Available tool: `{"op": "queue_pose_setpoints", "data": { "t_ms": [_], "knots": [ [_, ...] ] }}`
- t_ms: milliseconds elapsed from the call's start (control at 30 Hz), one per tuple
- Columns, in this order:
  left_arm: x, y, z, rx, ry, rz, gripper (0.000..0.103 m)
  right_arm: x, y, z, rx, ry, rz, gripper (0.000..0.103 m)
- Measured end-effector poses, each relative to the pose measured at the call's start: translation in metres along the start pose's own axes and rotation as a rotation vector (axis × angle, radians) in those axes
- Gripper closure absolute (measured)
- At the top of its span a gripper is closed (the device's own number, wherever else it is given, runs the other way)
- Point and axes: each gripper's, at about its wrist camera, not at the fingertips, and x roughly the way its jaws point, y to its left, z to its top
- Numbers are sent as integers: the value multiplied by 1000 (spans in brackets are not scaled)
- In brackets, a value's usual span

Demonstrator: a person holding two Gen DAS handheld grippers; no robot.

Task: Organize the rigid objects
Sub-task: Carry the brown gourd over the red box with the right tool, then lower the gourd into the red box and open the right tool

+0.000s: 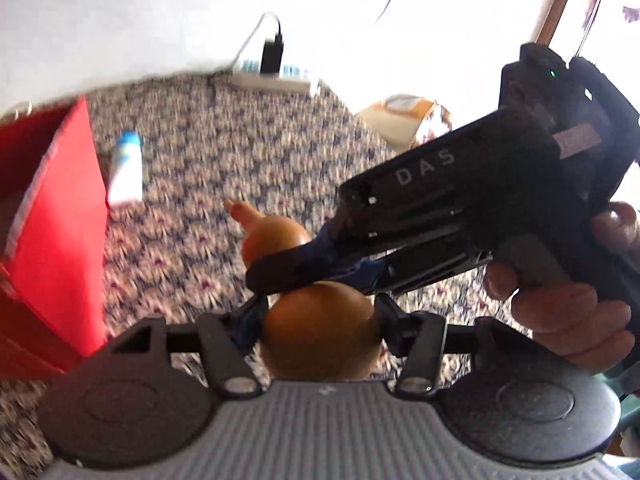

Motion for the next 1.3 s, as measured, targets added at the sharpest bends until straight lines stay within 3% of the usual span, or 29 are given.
{"op": "queue_pose_setpoints", "data": {
  "t_ms": [300,600,933,1300],
  "knots": [
    [-67,56,32,10,-171,-43,49,15,91,8,-154,-119,24,91],
    [-127,142,50,41,-256,-11,49,82,182,16,-266,-175,41,91],
    [-125,236,56,10,-180,-1,47,167,221,32,-228,-170,39,90],
    [-88,290,26,-77,-35,-26,43,231,202,30,-140,-91,-82,90]
  ]
}}
